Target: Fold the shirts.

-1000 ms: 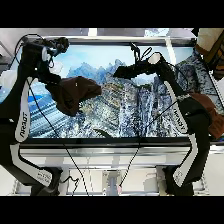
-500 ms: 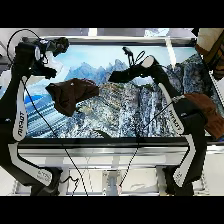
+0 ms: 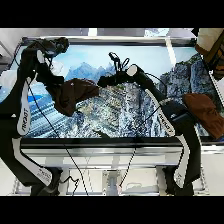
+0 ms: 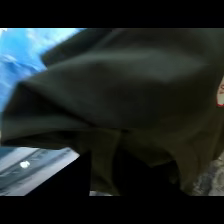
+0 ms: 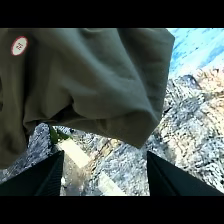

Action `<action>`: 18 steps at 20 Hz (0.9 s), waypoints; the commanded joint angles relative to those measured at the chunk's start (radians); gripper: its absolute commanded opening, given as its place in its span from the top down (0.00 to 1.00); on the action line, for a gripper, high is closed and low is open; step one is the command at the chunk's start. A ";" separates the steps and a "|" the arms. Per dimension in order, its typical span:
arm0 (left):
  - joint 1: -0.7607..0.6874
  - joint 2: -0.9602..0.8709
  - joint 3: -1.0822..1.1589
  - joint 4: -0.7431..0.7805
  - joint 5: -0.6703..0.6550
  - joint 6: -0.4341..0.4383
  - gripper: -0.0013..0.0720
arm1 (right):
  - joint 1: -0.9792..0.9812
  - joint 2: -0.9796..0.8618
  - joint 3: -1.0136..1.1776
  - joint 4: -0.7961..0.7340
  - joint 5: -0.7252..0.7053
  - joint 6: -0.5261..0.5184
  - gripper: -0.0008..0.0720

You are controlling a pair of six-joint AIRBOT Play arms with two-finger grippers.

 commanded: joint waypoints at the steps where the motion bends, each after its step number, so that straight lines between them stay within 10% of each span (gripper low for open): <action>1: -0.004 -0.074 -0.001 -0.161 -0.024 -0.002 0.84 | -0.007 -0.001 0.001 0.003 -0.012 -0.002 0.19; 2: -0.012 -0.092 -0.001 -0.171 -0.009 -0.001 0.96 | -0.012 -0.001 0.001 0.003 -0.004 -0.002 0.19; 12: -0.152 -0.220 0.001 -0.111 0.018 0.103 0.96 | -0.087 0.000 0.001 0.083 0.047 -0.002 0.19; 18: -0.193 -0.220 0.014 -0.364 -0.015 0.210 0.96 | -0.097 0.001 0.001 0.083 0.044 -0.005 0.19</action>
